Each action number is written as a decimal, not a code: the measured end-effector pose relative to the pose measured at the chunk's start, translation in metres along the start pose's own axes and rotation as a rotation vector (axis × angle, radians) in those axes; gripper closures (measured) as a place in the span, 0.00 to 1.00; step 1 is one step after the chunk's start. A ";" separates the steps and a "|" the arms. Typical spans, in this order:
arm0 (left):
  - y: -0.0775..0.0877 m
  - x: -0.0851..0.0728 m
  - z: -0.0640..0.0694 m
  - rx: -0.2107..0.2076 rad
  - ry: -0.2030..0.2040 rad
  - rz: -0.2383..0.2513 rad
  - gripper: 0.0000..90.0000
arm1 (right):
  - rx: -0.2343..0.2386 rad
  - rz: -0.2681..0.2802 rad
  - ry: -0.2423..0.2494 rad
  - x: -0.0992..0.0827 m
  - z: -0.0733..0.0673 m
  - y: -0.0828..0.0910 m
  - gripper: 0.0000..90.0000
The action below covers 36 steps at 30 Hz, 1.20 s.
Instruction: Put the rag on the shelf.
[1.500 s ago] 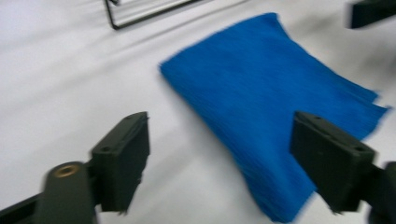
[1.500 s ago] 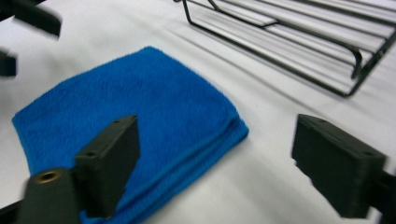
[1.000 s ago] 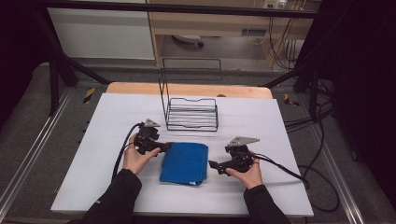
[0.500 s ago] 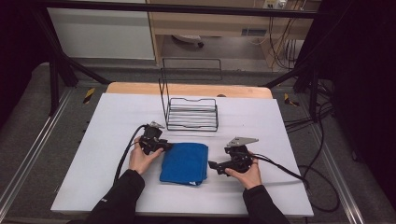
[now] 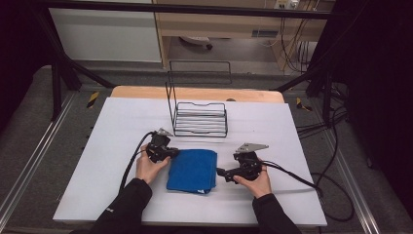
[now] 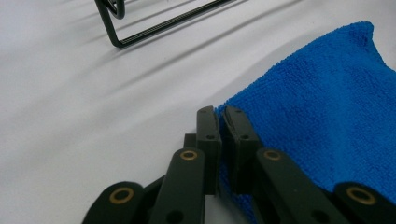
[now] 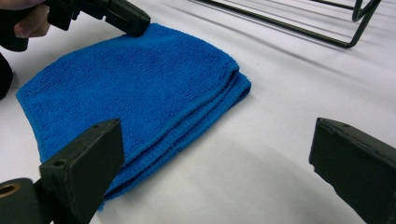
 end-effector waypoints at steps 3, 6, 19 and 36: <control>-0.001 0.000 0.000 0.002 -0.001 0.001 0.95 | -0.006 0.012 0.001 0.002 0.001 0.000 0.03; -0.002 -0.001 -0.001 0.000 -0.006 0.003 0.96 | -0.011 0.034 -0.012 0.007 0.001 0.000 0.02; -0.002 -0.002 0.000 0.004 -0.027 0.017 0.95 | -0.112 -0.004 -0.093 0.032 0.014 -0.041 0.28; -0.002 -0.002 -0.001 -0.003 -0.042 0.023 0.95 | -0.089 -0.100 -0.122 0.029 0.008 -0.064 0.81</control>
Point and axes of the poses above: each handheld gripper's, and its own axes: y roughly backward along the jaws, x roughly out of its top, z roughly to its right, the point moved 9 cm from there along -y, roughly forward along the jaws, and after that the axes turned 2 degrees about -z, right-handed, at the moved point
